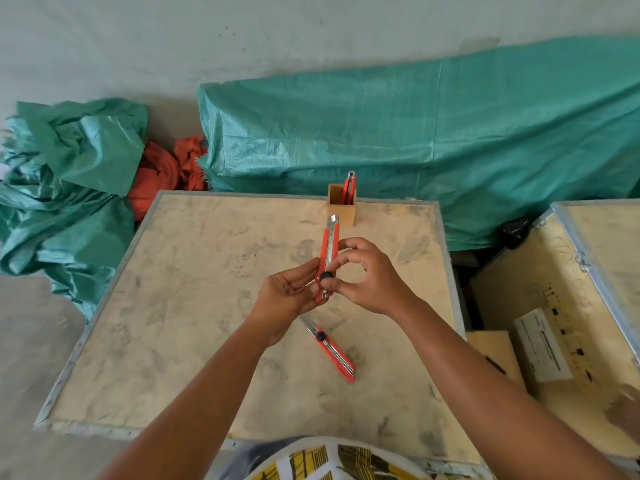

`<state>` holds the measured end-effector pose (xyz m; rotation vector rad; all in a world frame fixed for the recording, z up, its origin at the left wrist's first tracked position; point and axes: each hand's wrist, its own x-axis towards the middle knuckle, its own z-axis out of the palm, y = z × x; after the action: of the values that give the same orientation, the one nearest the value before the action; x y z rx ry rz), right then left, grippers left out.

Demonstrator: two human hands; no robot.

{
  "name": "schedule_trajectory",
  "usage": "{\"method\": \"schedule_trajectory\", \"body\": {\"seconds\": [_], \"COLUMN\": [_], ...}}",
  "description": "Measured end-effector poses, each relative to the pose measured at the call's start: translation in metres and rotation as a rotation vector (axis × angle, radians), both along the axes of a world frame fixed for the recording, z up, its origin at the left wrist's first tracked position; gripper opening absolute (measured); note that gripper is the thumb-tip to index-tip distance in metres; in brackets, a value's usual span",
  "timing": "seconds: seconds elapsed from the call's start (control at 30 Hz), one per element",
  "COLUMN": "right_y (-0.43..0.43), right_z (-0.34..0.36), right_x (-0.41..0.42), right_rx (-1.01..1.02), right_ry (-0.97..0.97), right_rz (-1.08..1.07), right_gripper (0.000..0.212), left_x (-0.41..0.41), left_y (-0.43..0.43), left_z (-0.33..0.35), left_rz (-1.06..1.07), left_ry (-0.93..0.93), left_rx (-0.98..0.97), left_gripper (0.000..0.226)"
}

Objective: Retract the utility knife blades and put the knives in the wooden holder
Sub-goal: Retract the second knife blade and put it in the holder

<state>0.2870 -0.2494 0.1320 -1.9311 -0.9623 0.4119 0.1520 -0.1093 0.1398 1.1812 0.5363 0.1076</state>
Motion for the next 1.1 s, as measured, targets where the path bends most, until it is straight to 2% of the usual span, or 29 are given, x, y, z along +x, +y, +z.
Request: {"method": "schedule_trajectory", "body": {"seconds": [0.2, 0.33, 0.5, 0.63, 0.77, 0.9, 0.97, 1.1], "right_y": [0.016, 0.037, 0.063, 0.088, 0.123, 0.126, 0.129, 0.133], "right_z": [-0.010, -0.013, -0.014, -0.025, -0.056, -0.063, -0.072, -0.095], "right_x": [0.025, 0.067, 0.129, 0.179, 0.215, 0.223, 0.225, 0.229], "right_rx": [0.068, 0.108, 0.158, 0.174, 0.107, 0.120, 0.098, 0.032], "right_ry": [0.183, 0.223, 0.266, 0.219, 0.099, -0.084, -0.165, -0.211], "right_rz": [-0.132, -0.207, -0.239, -0.331, -0.391, -0.466, -0.452, -0.415], "right_gripper": [0.024, 0.020, 0.027, 0.028, 0.026, 0.023, 0.022, 0.023], "left_x": [0.028, 0.064, 0.130, 0.188, 0.238, 0.260, 0.269, 0.281], "left_y": [0.017, 0.029, 0.057, 0.078, 0.111, 0.117, 0.119, 0.120], "left_z": [-0.007, -0.010, -0.016, -0.027, -0.063, -0.076, -0.085, -0.107], "left_rz": [-0.029, -0.054, -0.023, 0.000, 0.009, -0.072, -0.148, -0.216], "left_ry": [0.029, 0.045, 0.039, 0.051, 0.113, 0.311, 0.360, 0.380], "left_rx": [0.077, 0.116, 0.223, 0.296, 0.540, 0.696, 0.741, 0.795], "left_gripper": [0.045, 0.043, 0.047, 0.044, 0.043, 0.073, 0.080, 0.055]}}
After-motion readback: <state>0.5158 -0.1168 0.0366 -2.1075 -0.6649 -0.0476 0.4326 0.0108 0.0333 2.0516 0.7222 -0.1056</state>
